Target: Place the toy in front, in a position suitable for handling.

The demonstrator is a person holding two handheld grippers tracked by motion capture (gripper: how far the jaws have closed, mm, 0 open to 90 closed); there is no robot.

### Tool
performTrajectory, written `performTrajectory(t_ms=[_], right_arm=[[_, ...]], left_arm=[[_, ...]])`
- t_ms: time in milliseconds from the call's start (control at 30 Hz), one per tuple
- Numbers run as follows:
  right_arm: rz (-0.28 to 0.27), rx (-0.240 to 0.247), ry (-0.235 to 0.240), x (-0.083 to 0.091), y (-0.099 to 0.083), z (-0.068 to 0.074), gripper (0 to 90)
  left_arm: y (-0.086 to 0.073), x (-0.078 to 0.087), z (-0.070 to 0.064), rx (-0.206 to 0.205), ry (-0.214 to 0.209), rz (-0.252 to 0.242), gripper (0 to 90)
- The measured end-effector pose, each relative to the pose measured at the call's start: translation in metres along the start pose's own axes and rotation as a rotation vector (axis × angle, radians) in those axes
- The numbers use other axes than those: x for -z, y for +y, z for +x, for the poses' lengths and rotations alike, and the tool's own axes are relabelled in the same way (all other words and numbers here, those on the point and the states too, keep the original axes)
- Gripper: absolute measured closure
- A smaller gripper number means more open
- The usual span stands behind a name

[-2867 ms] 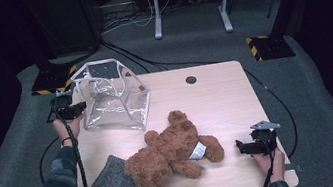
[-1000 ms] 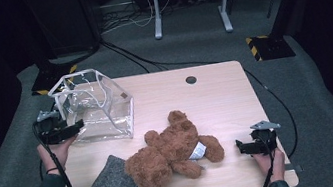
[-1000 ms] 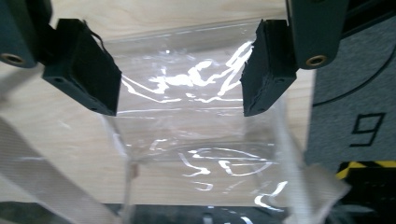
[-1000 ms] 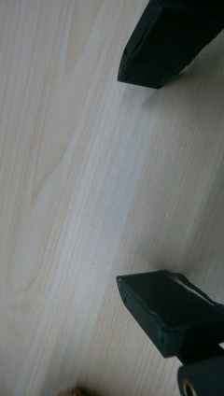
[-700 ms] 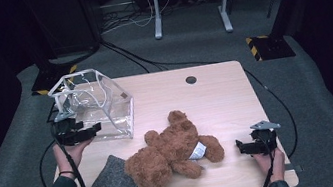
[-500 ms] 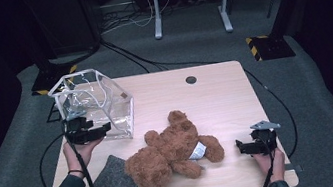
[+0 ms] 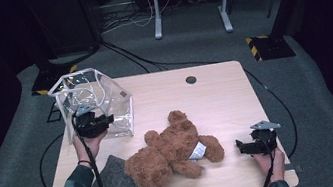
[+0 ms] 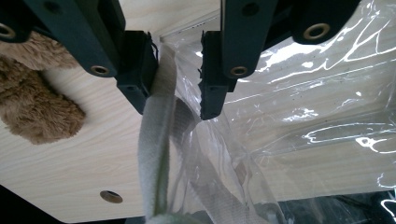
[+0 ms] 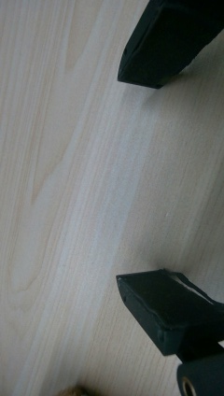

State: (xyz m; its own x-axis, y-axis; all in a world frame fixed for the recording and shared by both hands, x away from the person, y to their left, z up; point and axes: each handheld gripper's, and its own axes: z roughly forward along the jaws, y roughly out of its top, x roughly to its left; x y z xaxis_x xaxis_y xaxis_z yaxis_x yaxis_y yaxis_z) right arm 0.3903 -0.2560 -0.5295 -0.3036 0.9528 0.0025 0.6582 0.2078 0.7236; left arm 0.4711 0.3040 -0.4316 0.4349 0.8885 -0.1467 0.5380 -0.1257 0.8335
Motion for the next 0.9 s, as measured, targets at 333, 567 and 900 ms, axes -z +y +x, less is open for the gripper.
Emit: performTrajectory(t_ms=[333, 567, 900], right_arm=[[0.001, -0.005, -0.003, 0.0, 0.0, 0.001, 3.6], [0.001, -0.007, -0.008, 0.0, 0.0, 0.001, 3.7], [0.002, -0.008, -0.007, 0.0, 0.0, 0.001, 3.8]], left_arm=[[0.005, -0.002, 0.022, -0.025, -0.042, 0.061, 72.1], [0.01, -0.005, 0.024, -0.038, -0.013, 0.07, 73.8], [0.012, -0.004, 0.037, -0.028, -0.023, 0.098, 74.2]])
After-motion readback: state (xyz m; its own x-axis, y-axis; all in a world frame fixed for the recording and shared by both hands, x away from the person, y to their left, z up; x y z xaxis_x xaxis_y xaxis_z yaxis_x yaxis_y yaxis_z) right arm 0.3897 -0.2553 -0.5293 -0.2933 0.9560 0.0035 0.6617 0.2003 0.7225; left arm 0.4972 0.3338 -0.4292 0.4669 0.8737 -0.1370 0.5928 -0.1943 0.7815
